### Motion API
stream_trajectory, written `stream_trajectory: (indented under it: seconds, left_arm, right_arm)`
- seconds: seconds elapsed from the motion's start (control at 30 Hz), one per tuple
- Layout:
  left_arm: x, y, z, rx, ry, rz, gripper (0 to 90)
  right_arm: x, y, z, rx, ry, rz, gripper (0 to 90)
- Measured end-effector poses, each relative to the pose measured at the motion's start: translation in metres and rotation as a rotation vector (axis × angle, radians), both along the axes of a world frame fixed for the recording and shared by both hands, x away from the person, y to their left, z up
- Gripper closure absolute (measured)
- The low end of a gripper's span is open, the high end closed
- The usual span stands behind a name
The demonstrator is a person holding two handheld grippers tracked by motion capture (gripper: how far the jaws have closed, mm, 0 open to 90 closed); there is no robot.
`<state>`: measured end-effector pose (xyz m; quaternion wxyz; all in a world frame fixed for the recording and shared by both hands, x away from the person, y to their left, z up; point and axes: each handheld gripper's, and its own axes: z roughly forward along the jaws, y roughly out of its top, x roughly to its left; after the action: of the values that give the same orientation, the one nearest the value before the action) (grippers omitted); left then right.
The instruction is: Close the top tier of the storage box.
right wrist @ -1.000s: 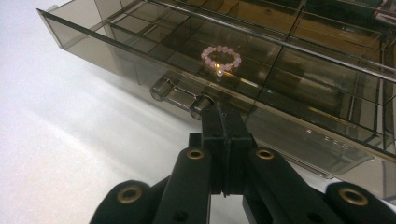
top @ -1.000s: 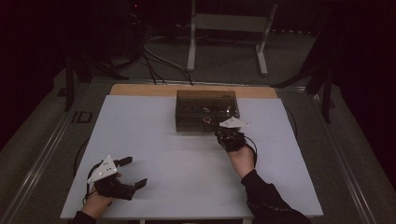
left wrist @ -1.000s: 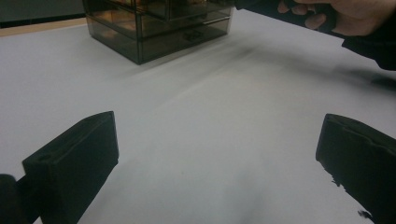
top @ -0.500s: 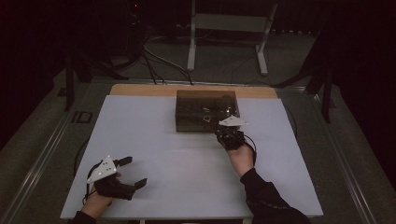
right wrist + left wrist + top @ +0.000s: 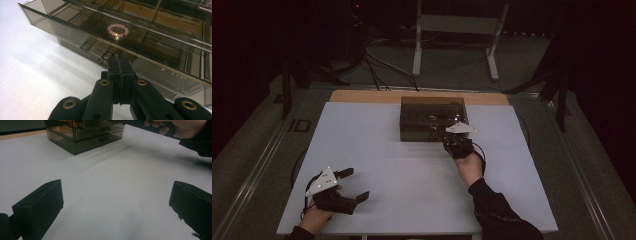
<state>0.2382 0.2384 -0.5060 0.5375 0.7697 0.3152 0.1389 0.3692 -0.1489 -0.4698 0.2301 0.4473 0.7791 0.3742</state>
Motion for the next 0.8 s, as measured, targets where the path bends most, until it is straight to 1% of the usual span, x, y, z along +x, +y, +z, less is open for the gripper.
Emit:
stream_trajectory:
  seconds: [0.3,0.4,0.5,0.57,0.67,0.8]
  left_arm:
    - [0.0,-0.0003,-0.0007,0.004,0.001,-0.001,0.0]
    - [-0.0001,-0.0001,0.0,-0.001,-0.001,0.0,0.0]
    - [-0.0002,-0.0004,-0.0006,0.004,0.0,0.0,0.0]
    - [-0.0001,0.0002,0.0001,-0.002,-0.002,0.002,0.0]
    - [-0.0002,-0.0001,-0.0005,0.004,0.001,-0.001,0.0]
    - [-0.0001,0.0,0.0001,0.0,-0.003,0.001,0.0]
  right_arm:
    - [0.0036,0.0006,0.0005,0.001,-0.002,-0.005,90.0]
    - [0.0052,0.0005,0.0013,0.001,-0.008,-0.006,90.0]
    - [0.0062,0.0016,0.0011,-0.003,-0.007,-0.007,90.0]
    - [0.007,0.0024,0.0006,-0.008,-0.008,-0.005,90.0]
    - [0.0084,0.0027,0.0004,-0.004,-0.006,-0.009,90.0]
    - [0.0104,0.003,0.0006,-0.004,-0.004,-0.01,90.0]
